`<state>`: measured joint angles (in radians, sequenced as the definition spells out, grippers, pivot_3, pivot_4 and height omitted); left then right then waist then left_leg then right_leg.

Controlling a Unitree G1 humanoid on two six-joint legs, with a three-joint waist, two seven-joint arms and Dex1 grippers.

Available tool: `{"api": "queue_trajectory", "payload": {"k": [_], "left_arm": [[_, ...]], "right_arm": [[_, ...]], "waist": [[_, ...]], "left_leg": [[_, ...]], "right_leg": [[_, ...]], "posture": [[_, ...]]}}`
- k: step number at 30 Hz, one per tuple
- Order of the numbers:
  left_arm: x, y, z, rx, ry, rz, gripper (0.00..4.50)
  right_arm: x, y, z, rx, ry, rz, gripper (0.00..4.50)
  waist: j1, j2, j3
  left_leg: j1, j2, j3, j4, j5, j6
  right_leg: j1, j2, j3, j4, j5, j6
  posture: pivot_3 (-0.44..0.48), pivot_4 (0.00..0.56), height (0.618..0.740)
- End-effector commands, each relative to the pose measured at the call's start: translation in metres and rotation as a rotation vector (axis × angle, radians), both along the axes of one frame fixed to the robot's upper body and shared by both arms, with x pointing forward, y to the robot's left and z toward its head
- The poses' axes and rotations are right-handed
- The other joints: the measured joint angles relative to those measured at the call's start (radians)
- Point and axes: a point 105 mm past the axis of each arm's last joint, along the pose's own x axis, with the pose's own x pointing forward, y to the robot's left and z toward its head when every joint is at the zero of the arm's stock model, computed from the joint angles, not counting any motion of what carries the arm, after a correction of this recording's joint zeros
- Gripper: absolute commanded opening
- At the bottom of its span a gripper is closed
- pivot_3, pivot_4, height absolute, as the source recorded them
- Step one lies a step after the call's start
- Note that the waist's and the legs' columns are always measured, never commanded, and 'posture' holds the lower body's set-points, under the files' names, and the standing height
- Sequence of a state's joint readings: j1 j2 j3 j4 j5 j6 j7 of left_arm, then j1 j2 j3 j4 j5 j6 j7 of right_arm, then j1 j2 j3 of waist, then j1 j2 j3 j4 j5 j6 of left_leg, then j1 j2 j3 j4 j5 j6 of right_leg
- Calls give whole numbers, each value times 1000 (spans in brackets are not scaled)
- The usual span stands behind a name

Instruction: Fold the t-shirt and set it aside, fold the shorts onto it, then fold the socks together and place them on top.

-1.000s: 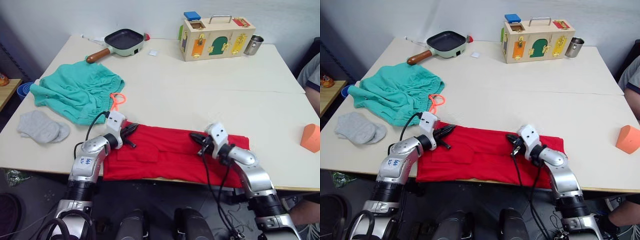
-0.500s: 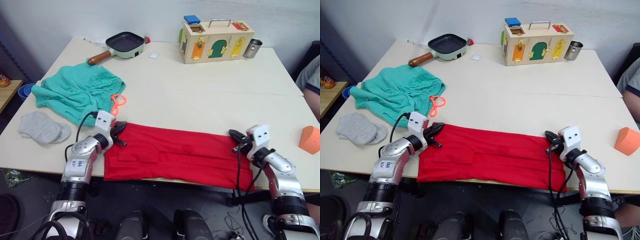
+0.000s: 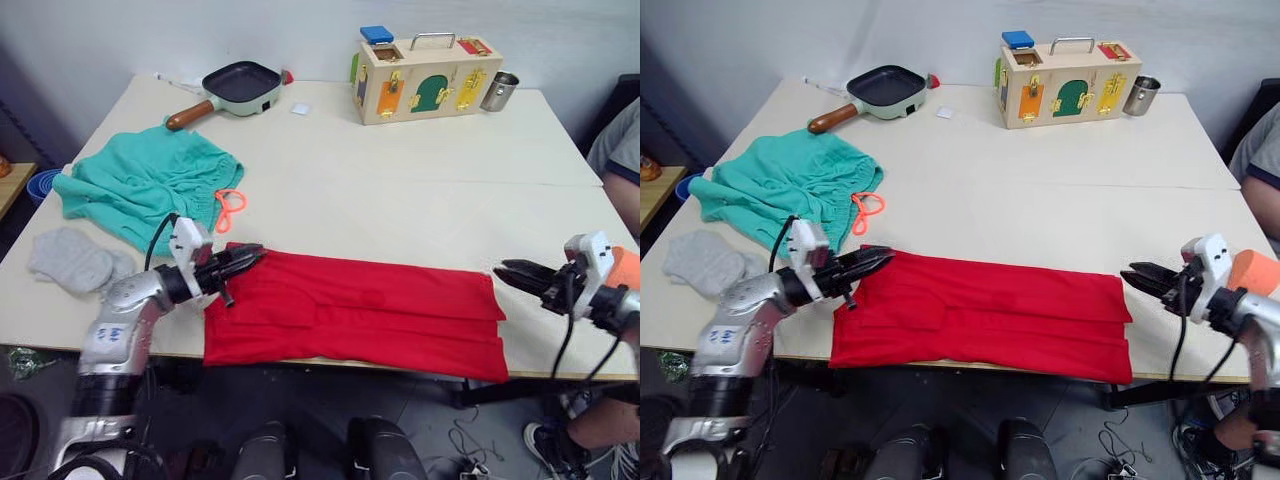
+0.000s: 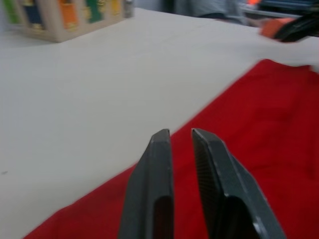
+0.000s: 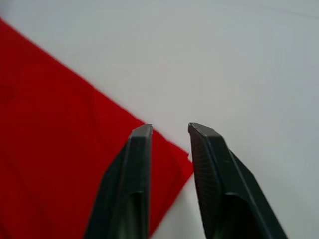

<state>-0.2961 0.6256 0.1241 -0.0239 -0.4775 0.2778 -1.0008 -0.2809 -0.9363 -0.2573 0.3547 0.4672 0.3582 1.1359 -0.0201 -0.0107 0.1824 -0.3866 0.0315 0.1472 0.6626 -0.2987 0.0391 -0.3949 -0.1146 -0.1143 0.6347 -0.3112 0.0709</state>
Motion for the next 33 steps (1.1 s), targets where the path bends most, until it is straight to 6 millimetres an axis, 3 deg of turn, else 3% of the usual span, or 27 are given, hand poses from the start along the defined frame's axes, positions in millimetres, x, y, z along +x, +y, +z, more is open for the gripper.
{"api": "queue_trajectory", "payload": {"k": [1, 6, 7, 10, 14, 18, 24, 28, 33], "left_arm": [[-34, -8, 5, 107, 12, -207, 1802], [-61, -13, 0, 156, 55, -348, 3354], [-62, -16, 2, 149, 38, -360, 3677], [-62, -21, 7, 104, 15, -360, 4491], [-64, -25, 8, 107, -6, -370, 4491], [-64, -26, 17, 80, -79, -366, 4500], [-58, -30, 36, -23, -174, -324, 4500], [-59, -33, 38, -69, -139, -337, 4500], [-50, -33, 47, -127, -133, -306, 4500]], "right_arm": [[0, -3, 7, -78, 90, 67, 2618], [15, 1, -4, -158, 197, 142, 4322], [21, 4, -5, -164, 197, 149, 4500], [37, 11, -8, -179, 200, 149, 4500], [48, 17, -14, -183, 253, 144, 4500], [46, 20, -18, -260, 309, 220, 3647], [40, 20, -12, -301, 365, 273, 1595], [50, 22, -6, -327, 284, 254, 175], [72, 23, 5, -421, 127, 192, 16]], "waist": [[-7, 1, 0], [-11, 3, 1], [-11, 3, 1], [-11, 5, 2], [-9, 6, 3], [-9, 6, 3], [-9, 6, 3], [-10, 6, 3], [-11, 6, 3]], "left_leg": [[0, 0, 0, 0, 0, 0], [0, 0, 0, -1, 0, -1], [0, 0, 0, -1, -1, -1], [-1, 0, 0, -1, 0, -1], [-2, 0, 0, -1, 0, -1], [-3, -1, 1, 0, 0, -1], [-3, 0, 1, 0, 0, -1], [-3, 0, 1, 0, 0, -1], [-3, 0, 1, 1, 0, -1]], "right_leg": [[0, 0, 0, 0, 0, 0], [-1, 0, 0, -2, 0, -1], [-1, 0, 0, -2, -1, -1], [-2, 0, 0, -2, -1, -1], [-3, 0, 0, -1, -1, -1], [-2, 0, 0, -2, 0, -1], [-2, 0, 0, -2, 0, -1], [-2, 0, 0, -2, 0, -1], [-2, 0, 0, -1, 0, 0]], "posture": [[0, 150, 740], [0, 150, 740], [0, 150, 740], [0, 150, 740], [0, 150, 740], [0, 150, 740], [0, 150, 740], [0, 150, 740], [0, 150, 740]]}}
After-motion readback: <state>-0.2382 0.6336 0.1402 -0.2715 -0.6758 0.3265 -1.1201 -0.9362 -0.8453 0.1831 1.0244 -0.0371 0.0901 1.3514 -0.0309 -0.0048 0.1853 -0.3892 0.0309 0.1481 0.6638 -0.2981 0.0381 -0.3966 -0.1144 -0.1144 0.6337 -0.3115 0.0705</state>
